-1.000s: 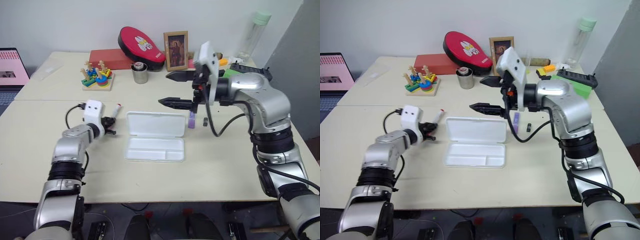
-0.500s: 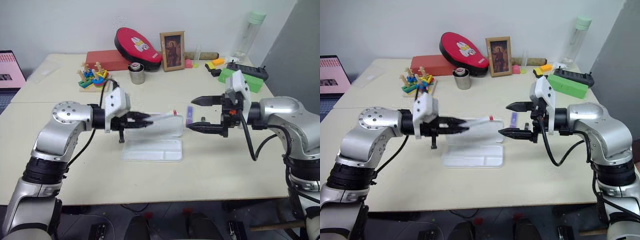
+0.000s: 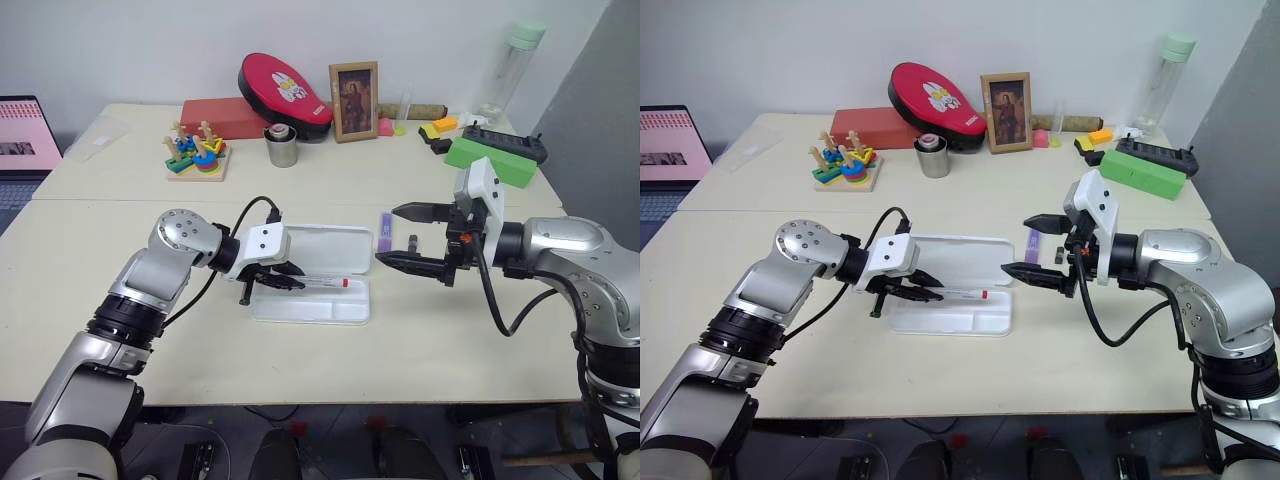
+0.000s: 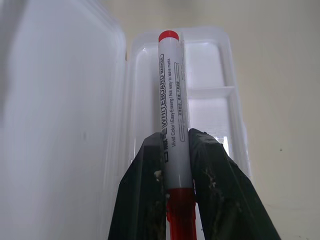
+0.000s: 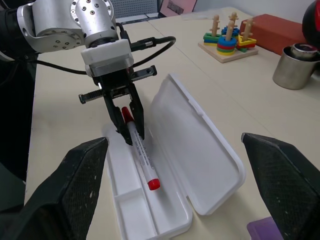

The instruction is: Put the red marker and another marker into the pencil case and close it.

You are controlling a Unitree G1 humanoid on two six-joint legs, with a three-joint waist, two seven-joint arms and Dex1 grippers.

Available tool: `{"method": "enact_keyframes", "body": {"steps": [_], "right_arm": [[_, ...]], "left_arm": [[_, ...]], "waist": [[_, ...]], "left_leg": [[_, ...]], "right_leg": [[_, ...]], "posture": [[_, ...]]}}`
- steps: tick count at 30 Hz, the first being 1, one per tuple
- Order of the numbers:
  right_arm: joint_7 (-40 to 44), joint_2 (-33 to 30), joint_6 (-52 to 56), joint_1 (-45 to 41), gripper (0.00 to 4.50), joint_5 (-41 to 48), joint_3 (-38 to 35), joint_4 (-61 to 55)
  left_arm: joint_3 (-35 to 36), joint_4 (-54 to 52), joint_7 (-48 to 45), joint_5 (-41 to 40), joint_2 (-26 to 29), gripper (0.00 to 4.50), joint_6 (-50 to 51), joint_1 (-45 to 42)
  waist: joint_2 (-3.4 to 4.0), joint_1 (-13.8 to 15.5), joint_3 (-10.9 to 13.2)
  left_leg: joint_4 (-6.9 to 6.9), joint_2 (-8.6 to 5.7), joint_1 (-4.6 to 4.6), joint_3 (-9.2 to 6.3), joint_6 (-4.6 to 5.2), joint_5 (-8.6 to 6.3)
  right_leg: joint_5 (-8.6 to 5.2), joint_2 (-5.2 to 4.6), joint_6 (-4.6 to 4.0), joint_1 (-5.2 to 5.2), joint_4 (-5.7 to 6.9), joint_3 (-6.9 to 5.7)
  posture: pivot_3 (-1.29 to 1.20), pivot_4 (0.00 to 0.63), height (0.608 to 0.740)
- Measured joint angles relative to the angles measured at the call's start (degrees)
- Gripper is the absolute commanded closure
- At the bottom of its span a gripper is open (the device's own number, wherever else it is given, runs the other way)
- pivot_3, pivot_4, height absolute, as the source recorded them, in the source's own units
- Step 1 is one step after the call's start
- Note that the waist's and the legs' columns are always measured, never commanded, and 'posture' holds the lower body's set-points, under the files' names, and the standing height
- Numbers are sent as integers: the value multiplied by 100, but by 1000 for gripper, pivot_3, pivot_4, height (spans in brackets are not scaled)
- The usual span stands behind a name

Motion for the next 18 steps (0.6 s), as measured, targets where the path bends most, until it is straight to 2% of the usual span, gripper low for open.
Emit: {"method": "enact_keyframes", "body": {"steps": [10, 12, 15, 18], "right_arm": [[-167, -40, 4, 111, 0, 40, 4, -45], [-166, -49, 3, 112, 0, 40, 7, -45], [-165, -50, -2, 111, 0, 40, 18, -45], [-163, -49, -8, 111, 0, 39, 28, -45]], "left_arm": [[-45, 103, 124, 300, -132, 4067, 133, 5], [-44, 101, 158, 315, -148, 3366, 257, 16], [-44, 53, 242, 315, -202, 3039, 396, 31], [-44, -49, 241, 310, -204, 2397, 426, 47]], "waist": [[0, -7, 0], [0, -8, 0], [0, -8, 0], [0, -8, 0]], "left_leg": [[2, 0, 1, 0, 0, 0], [2, 1, 1, 0, 0, 0], [2, 0, 1, -1, 0, 0], [2, 1, 2, -1, 0, 0]], "right_leg": [[0, 0, 0, 2, 3, 0], [0, 0, 0, 2, 2, 0], [0, 0, 0, 2, 3, 0], [0, 0, 0, 3, 3, 0]], "posture": [[0, 150, 740], [0, 150, 740], [0, 150, 740], [0, 150, 740]]}}
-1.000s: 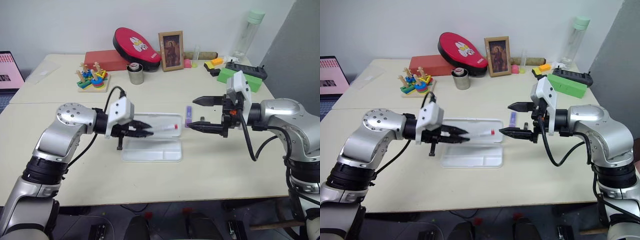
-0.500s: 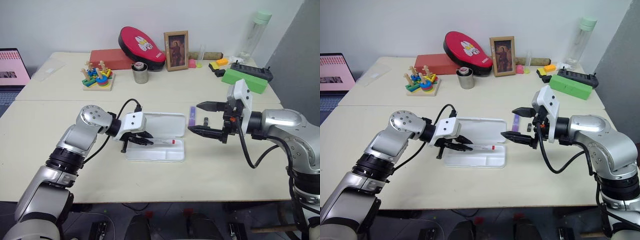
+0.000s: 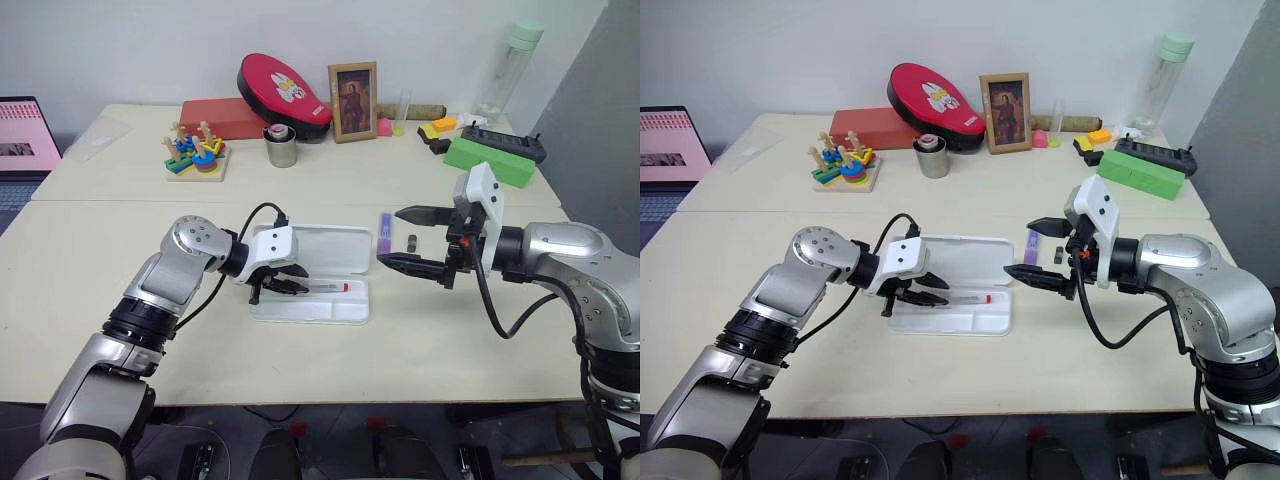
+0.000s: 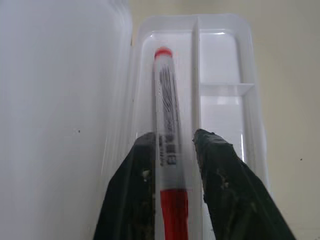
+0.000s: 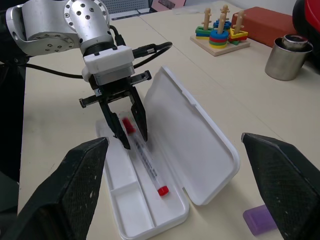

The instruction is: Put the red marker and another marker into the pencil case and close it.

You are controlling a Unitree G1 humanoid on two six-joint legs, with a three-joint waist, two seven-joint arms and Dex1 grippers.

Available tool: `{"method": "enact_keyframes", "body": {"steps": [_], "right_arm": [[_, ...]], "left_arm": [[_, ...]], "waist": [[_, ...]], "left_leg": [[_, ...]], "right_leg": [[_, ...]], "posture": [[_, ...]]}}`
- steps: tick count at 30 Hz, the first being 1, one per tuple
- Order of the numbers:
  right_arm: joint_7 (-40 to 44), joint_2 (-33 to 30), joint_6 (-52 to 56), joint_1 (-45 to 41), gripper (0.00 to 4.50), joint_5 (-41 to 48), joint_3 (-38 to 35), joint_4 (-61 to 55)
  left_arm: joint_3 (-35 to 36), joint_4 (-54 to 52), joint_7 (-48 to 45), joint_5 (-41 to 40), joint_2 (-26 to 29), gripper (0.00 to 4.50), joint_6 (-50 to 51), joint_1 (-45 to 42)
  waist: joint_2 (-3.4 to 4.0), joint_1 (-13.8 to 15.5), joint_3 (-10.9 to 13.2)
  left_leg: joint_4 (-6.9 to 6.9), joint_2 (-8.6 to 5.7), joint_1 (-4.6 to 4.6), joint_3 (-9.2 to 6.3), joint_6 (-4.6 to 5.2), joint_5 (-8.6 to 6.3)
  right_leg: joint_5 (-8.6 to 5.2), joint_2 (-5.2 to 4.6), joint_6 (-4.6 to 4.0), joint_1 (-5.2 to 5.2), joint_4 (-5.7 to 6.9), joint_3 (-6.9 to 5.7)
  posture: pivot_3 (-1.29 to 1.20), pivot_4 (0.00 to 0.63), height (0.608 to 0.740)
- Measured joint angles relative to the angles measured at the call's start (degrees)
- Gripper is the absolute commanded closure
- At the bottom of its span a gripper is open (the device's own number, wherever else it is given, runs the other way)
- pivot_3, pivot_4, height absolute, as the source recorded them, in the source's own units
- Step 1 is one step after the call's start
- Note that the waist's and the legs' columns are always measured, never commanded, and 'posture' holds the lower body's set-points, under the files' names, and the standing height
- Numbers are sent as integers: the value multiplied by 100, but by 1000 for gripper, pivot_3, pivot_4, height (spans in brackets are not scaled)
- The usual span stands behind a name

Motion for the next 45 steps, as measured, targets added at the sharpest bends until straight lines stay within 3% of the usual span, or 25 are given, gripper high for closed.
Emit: {"method": "enact_keyframes", "body": {"steps": [7, 12, 16, 22, 29, 43, 44, 45], "right_arm": [[-51, 22, -30, -2, 0, -49, 42, 141], [-756, 342, -6, -271, 0, -376, 50, 723], [-1625, 737, 136, -494, 0, -783, 32, 1306], [-2945, 1816, 8, -785, 0, -1625, 154, 2609], [-3435, 2668, -859, -1415, 0, -2285, 355, 4469], [-3583, 3214, -2164, -2006, 0, -2982, 475, 6880], [-3587, 3223, -2235, -2025, 360, -2989, 468, 6958], [-3586, 3244, -2333, -2073, 446, -3006, 454, 7098]], "left_arm": [[36, -113, 39, -55, -39, 1047, 173, 82], [540, -622, 386, -659, -349, 9, 831, 243], [1308, -1077, 1039, -1325, -710, 9, 1489, 374], [2456, -1952, 2457, -2326, -1399, 9, 2460, 683], [2601, -2497, 3261, -2634, -1768, 9, 2509, 918], [2594, -2714, 3782, -2765, -1735, 9, 2539, 998], [2592, -2706, 3858, -2713, -1735, 0, 2505, 997], [2578, -2656, 3949, -2622, -1731, 0, 2447, 985]], "waist": [[-1, -1, 0], [-1, -4, 0], [-2, -7, -2], [-2, -22, -3], [-2, -25, -4], [-1, -72, -6], [-1, -76, -6], [-1, -80, -7]], "left_leg": [[3, 0, 0, 0, 0, 0], [5, 0, 2, 0, 0, 0], [6, 0, 3, -2, 0, 0], [7, -1, 6, -2, -1, 1], [5, -1, 7, -2, -2, 2], [3, -2, 16, -2, -3, 2], [3, -2, 18, -2, -3, 2], [4, -2, 19, -2, -3, 2]], "right_leg": [[0, 0, 0, 2, 1, 0], [0, 0, 0, 2, 7, 0], [1, 0, 0, 3, 6, -1], [2, -1, -1, 3, 12, 1], [3, -2, -1, 5, 11, -1], [4, -4, -1, 11, 14, -3], [4, -4, -1, 13, 15, -2], [5, -3, 1, 14, 15, -2]], "posture": [[0, 150, 740], [0, 150, 740], [0, 150, 740], [0, 150, 740], [0, 150, 740], [0, 150, 740], [0, 150, 740], [0, 150, 740]]}}
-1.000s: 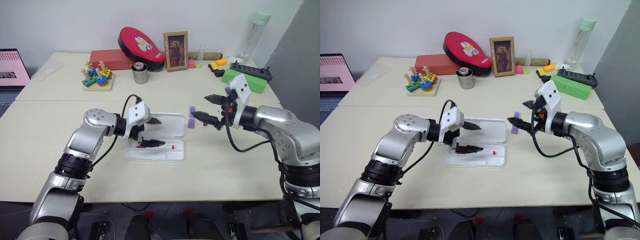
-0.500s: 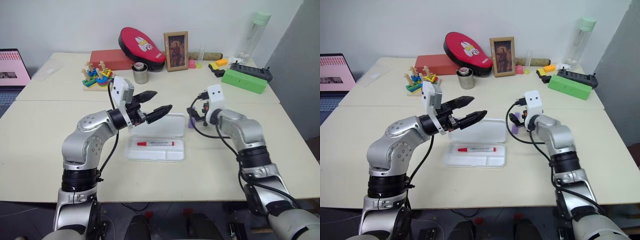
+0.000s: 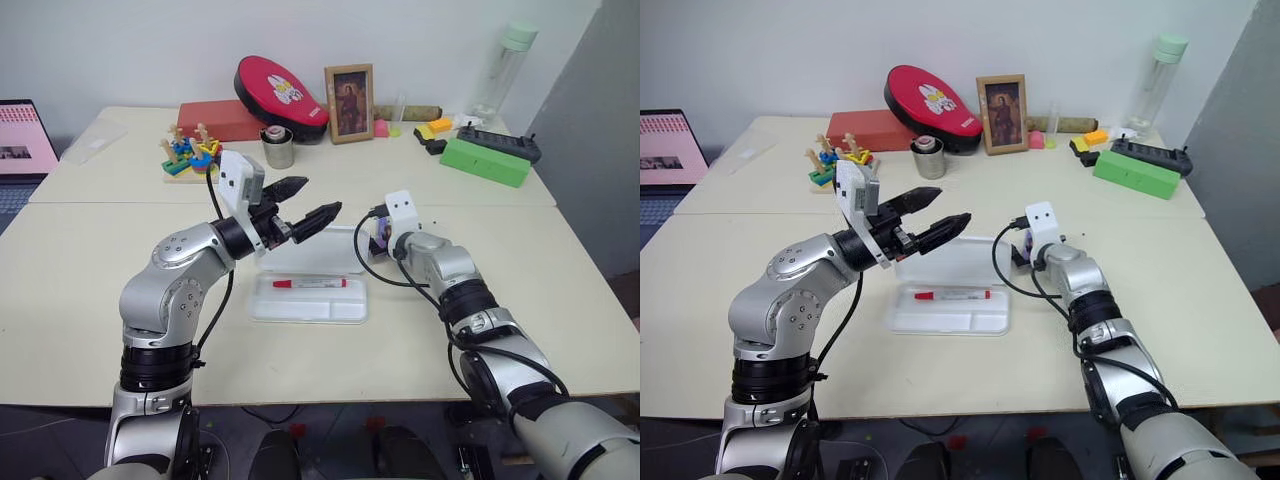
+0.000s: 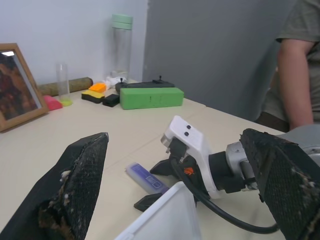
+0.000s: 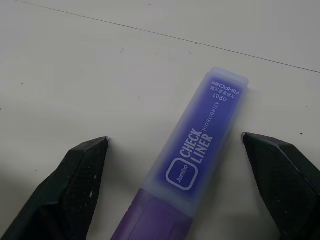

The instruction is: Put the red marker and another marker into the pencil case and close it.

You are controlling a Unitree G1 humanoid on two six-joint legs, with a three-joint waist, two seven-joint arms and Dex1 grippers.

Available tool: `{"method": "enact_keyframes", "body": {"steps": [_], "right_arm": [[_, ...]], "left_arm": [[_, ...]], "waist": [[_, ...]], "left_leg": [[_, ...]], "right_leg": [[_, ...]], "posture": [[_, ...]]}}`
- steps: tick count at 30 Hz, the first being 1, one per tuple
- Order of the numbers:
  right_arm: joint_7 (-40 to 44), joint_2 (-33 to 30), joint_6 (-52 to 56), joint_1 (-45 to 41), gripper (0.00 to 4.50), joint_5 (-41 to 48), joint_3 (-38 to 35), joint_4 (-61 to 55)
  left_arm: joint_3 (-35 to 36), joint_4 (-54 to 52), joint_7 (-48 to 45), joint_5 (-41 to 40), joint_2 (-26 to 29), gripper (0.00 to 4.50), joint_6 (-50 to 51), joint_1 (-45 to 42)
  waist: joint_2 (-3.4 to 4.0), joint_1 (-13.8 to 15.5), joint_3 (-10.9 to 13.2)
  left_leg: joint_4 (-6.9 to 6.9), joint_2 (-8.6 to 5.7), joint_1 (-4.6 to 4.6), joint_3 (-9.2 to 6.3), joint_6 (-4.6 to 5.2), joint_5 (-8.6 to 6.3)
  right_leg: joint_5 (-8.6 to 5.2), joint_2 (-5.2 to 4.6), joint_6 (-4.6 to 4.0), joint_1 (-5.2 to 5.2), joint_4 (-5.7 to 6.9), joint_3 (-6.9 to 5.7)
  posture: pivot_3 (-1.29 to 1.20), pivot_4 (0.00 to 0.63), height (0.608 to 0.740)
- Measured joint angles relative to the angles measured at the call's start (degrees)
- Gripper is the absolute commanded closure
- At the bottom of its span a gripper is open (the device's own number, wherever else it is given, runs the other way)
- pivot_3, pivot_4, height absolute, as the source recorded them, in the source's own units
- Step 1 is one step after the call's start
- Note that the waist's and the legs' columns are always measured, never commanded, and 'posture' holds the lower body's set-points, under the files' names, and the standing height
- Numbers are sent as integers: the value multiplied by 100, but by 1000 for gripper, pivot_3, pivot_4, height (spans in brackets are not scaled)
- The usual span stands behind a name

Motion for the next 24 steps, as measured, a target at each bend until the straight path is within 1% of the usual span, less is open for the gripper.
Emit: {"method": "enact_keyframes", "body": {"steps": [2, 3, 4, 5, 6, 7, 8, 13, 20, 24], "right_arm": [[0, 16, -67, -49, 893, -19, -1, 103], [2, 25, -109, -96, 1215, -28, 1, 194], [2, 26, -132, -112, 1359, -31, 1, 228], [3, 29, -186, -120, 1690, -46, 0, 270], [3, 32, -207, -123, 1809, -46, -2, 289], [3, 38, -256, -137, 2145, -50, -4, 330], [3, 44, -283, -146, 2253, -70, -5, 354], [3, 53, -366, -186, 3385, -85, -30, 459], [-2, 36, -457, -203, 3398, -86, -117, 539], [-23, -48, -453, -247, 3398, -53, -316, 585]], "left_arm": [[-22, 39, 74, 49, 2, 0, -12, -6], [-47, 85, 138, 111, 1, 0, -32, -16], [-55, 116, 167, 129, 0, 0, -45, -26], [-66, 180, 197, 156, 0, 0, -97, -43], [-72, 197, 200, 162, 1, 0, -115, -46], [-98, 222, 201, 176, -1, 0, -136, -58], [-113, 229, 200, 187, -4, 0, -149, -64], [-166, 242, 187, 189, -15, 0, -236, -104], [-166, 252, 177, 187, -5, 0, -247, -103], [-166, 258, 155, 189, 61, 0, -259, -102]], "waist": [[0, -4, 0], [0, -2, 0], [0, -1, 0], [0, 3, 0], [0, 4, 0], [0, 6, 0], [0, 7, 0], [0, 20, 0], [0, 22, 0], [3, 23, 1]], "left_leg": [[1, 0, 0, 0, 0, 0], [1, 0, -1, 0, 0, 0], [1, 0, -1, -1, 0, 0], [1, -1, -2, 0, 0, 0], [1, -1, -2, 0, 0, 0], [1, -1, -3, 0, 0, 0], [1, -1, -3, 0, 0, 0], [0, -1, -3, -1, 0, 0], [0, -1, -4, -1, 0, 0], [-1, -1, -7, -1, 0, 0]], "right_leg": [[1, 0, 3, 0, 1, 0], [2, 0, 3, 0, 1, 0], [2, 0, 4, 1, 1, 0], [2, 0, 4, 1, 0, -1], [2, 0, 4, 1, -1, -1], [2, 0, 4, 1, -1, -1], [2, 0, 4, 1, -2, -1], [3, -1, 4, 1, -2, -1], [3, -1, 4, 1, -2, -1], [3, -1, 3, -2, -5, -1]], "posture": [[0, 150, 740], [0, 150, 740], [0, 150, 740], [0, 150, 740], [0, 150, 740], [0, 150, 740], [0, 150, 740], [0, 150, 740], [0, 150, 740], [0, 150, 740]]}}
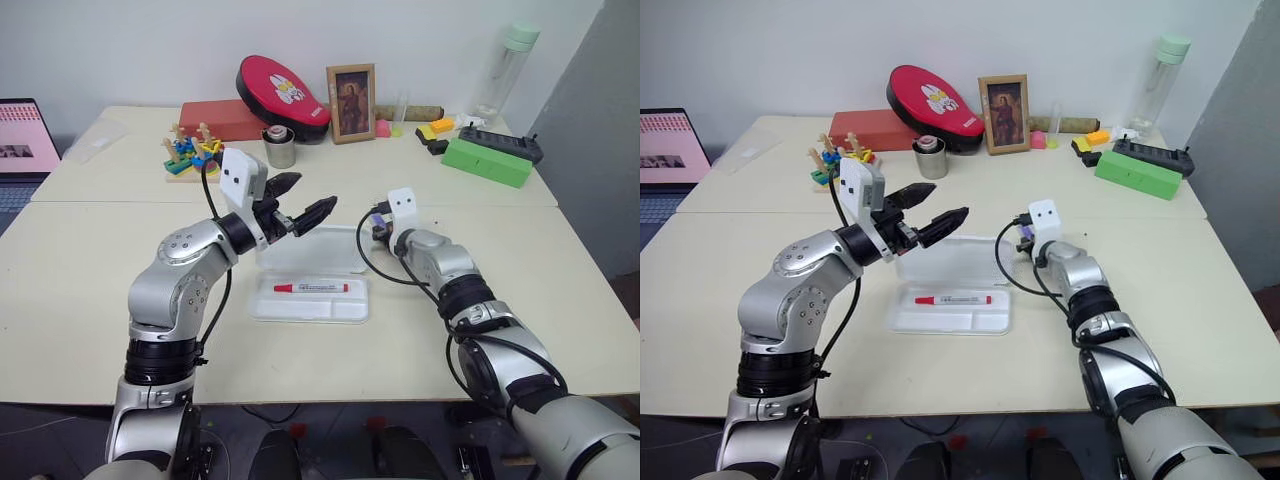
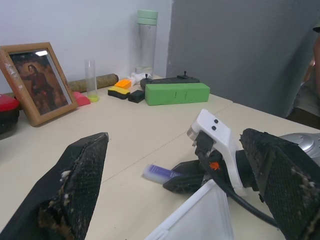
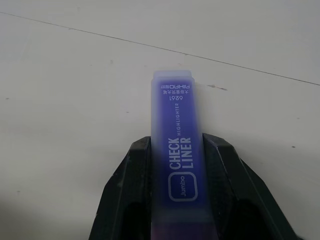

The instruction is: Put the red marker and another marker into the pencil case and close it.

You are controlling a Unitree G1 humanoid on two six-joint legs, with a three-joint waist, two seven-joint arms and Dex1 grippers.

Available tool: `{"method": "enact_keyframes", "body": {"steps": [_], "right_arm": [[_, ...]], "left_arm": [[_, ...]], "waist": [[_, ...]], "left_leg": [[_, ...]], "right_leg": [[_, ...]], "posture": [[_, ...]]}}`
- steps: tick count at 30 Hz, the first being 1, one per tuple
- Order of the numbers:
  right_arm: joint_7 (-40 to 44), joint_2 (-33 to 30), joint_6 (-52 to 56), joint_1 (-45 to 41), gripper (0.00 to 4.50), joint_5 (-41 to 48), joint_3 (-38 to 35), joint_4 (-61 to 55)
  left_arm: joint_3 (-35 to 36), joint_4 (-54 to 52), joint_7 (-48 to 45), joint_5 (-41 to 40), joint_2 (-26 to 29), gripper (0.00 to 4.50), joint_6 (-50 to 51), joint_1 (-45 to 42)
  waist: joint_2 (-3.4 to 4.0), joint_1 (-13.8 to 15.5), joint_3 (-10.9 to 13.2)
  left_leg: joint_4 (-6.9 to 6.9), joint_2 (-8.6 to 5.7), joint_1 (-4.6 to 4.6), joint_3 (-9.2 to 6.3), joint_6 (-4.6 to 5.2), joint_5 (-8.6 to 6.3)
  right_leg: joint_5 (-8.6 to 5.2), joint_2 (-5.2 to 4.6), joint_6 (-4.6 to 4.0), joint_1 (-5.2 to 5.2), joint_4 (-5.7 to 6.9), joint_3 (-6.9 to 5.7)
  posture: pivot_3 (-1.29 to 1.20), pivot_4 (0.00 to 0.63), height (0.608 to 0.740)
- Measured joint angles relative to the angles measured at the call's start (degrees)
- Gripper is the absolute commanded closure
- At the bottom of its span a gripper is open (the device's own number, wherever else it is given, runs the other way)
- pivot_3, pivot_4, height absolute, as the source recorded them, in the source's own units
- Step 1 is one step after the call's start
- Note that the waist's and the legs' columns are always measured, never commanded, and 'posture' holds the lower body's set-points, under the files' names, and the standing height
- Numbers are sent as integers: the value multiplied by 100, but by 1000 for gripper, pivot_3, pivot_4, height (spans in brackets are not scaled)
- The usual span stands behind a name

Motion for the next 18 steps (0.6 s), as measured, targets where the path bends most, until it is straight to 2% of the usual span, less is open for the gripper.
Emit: {"method": "enact_keyframes", "body": {"steps": [4, 7, 10, 12, 14, 18], "right_arm": [[355, -264, 7, -243, 3398, 260, -291, -293], [1361, -675, 255, -391, 3398, 560, -236, -1399], [2481, -1012, 750, -266, 3398, 903, 133, -2808], [2909, -1073, 1106, -78, 3398, 1107, 366, -3500], [3333, -1214, 1518, 182, 3398, 1334, 716, -4314], [3862, -1613, 2040, 441, 3398, 1425, 1501, -5595]], "left_arm": [[59, -110, -260, -89, 489, 0, 50, 173], [247, -284, -634, -266, 1056, 0, 181, 562], [529, -332, -956, -417, 1572, 0, 286, 951], [658, -423, -1179, -499, 1809, 0, 280, 1154], [810, -592, -1603, -562, 2357, 0, 281, 1704], [1348, -597, -2205, -539, 2932, 0, 100, 2680]], "waist": [[11, -74, 8], [18, -127, 12], [18, -160, 12], [16, -143, 11], [20, -169, 14], [24, -126, 17]], "left_leg": [[-9, 0, -7, 0, 1, 0], [-22, 1, -6, 0, 2, -2], [-27, 2, -4, -2, 5, -5], [-25, 2, -7, -1, 5, -5], [-23, 2, -6, 2, 5, -5], [-21, 8, -3, 2, 5, -5]], "right_leg": [[0, 0, -1, -12, -3, 1], [-1, 1, -2, -14, -14, 1], [-6, 2, -10, -15, -12, -4], [-7, 1, -10, -15, -16, -3], [-7, 0, -11, -16, -13, 1], [-13, 1, -13, -23, -10, -2]], "posture": [[0, 150, 740], [0, 150, 740], [0, 150, 740], [0, 150, 740], [0, 150, 740], [0, 150, 740]]}}
